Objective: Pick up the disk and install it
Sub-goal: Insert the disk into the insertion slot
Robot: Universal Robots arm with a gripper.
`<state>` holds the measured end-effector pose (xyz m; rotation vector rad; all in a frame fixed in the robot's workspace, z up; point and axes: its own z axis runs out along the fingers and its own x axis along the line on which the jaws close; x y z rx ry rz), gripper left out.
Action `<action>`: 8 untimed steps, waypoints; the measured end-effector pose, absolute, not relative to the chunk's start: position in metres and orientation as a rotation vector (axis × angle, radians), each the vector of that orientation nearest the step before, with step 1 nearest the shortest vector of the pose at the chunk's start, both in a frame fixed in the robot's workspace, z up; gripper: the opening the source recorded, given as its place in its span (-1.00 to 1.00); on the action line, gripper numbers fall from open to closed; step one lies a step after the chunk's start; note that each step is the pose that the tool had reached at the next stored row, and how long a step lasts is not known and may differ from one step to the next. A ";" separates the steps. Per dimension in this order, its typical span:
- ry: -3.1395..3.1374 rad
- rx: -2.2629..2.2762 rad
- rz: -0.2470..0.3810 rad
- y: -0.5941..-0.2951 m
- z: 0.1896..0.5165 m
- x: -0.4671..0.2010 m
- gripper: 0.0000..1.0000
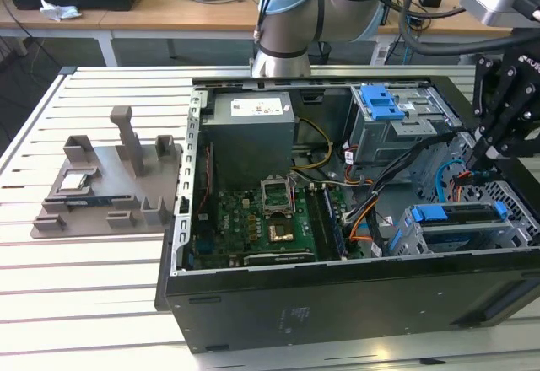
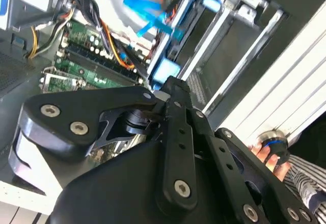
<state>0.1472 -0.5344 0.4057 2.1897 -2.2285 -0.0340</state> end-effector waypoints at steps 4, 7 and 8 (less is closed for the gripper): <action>-2.225 2.187 -0.040 -0.530 0.399 0.169 -0.79; -2.225 2.187 -0.040 -0.529 0.399 0.175 -0.79; -2.225 2.187 -0.041 -0.529 0.398 0.175 -0.79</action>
